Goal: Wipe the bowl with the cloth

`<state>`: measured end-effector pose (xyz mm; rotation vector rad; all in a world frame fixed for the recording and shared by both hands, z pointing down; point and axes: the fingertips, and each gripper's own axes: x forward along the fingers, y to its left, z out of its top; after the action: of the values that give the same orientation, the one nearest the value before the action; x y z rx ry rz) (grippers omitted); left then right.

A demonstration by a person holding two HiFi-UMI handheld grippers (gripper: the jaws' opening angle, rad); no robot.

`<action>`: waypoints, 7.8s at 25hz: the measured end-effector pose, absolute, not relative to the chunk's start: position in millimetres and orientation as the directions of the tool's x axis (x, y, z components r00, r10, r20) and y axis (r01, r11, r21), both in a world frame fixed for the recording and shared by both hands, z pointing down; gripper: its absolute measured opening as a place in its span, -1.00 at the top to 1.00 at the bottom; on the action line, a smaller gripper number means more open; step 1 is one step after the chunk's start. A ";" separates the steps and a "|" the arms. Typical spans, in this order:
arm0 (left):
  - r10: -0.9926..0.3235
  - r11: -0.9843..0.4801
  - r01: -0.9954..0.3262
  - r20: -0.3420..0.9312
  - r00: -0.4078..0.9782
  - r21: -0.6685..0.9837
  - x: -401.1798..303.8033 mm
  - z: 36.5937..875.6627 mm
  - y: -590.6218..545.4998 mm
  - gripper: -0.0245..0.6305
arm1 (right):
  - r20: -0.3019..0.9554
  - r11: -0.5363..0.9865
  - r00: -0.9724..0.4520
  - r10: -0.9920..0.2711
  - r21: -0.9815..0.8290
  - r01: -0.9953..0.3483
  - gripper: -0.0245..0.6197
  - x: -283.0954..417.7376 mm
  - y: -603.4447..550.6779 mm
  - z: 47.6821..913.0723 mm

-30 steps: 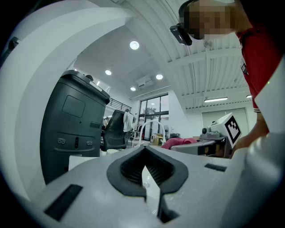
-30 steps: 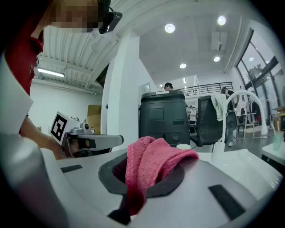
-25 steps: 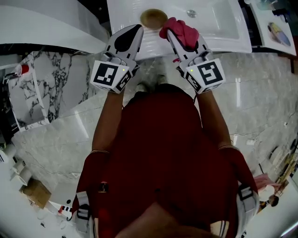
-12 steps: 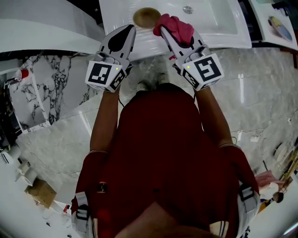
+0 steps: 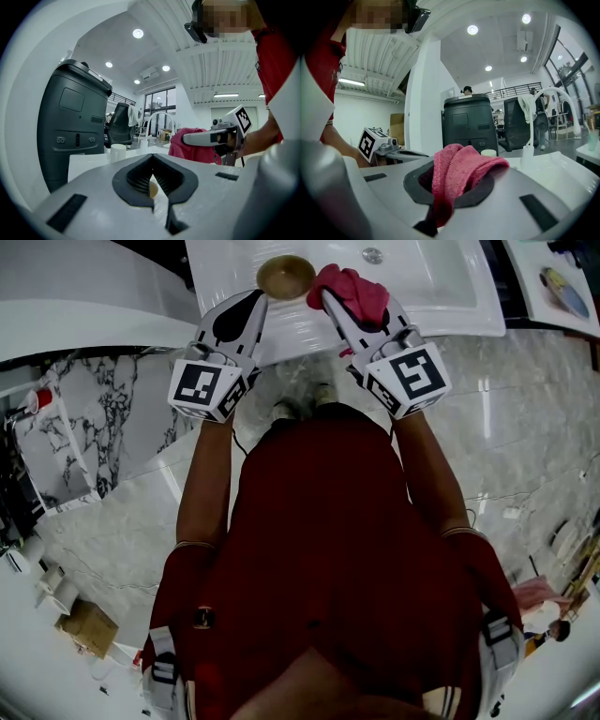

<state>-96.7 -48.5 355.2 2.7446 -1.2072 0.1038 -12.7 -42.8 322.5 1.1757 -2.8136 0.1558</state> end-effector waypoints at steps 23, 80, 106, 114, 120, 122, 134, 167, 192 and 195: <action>-0.586 -0.798 -0.574 0.465 0.663 -0.186 -49.5 427.7 -67.1 0.90 | 0.167 0.729 -0.732 -0.661 -0.091 -0.679 0.83 3.6 -66.9 349.4; -0.317 -0.948 -0.216 0.720 0.618 -0.232 -35.3 494.8 -60.7 0.85 | 0.267 0.703 -0.698 -0.665 -0.091 -0.705 0.83 -3.1 -75.0 379.0; -0.414 -0.837 -0.442 0.155 0.897 0.322 -82.6 388.9 -97.6 0.86 | 0.218 0.783 -0.755 -0.619 0.244 -0.572 0.83 -68.8 -76.0 337.8; -0.389 -0.841 -0.373 0.041 0.920 0.391 -99.3 367.3 -94.0 0.86 | 0.281 0.799 -0.762 -0.583 0.365 -0.477 0.83 -96.5 -68.8 332.5; -0.354 -0.861 -0.325 -0.002 0.935 0.392 -113.4 358.4 -85.1 0.86 | 0.284 0.795 -0.763 -0.580 0.402 -0.454 0.83 -111.3 -68.0 328.6; -0.341 -0.867 -0.307 -0.020 0.940 0.393 -116.7 355.8 -81.3 0.86 | 0.287 0.794 -0.762 -0.581 0.408 -0.451 0.83 -113.8 -66.8 326.6; -0.289 -0.897 -0.244 -0.072 0.955 0.370 -124.9 339.2 -75.7 0.86 | 0.304 0.817 -0.786 -0.538 0.418 -0.397 0.83 -112.1 -73.3 311.9; -0.153 -0.934 -0.101 -0.127 0.980 0.343 -103.9 294.5 -44.4 0.86 | 0.178 0.955 -0.956 -0.233 0.230 -0.190 0.83 -59.5 -96.5 271.5; -0.074 -0.924 0.056 -0.320 0.945 0.378 -96.7 264.3 -24.6 0.86 | -0.089 0.983 -0.986 -0.138 -0.135 -0.125 0.83 -29.7 -110.1 280.9; -0.068 -0.923 0.074 -0.348 0.935 0.378 -96.7 260.1 -22.6 0.86 | -0.127 0.978 -0.982 -0.139 -0.174 -0.116 0.83 -27.7 -110.2 281.1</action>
<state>-96.7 -22.6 260.1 2.6988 0.0047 -0.5053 -27.7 -110.2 281.1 0.2114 -3.2625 0.2731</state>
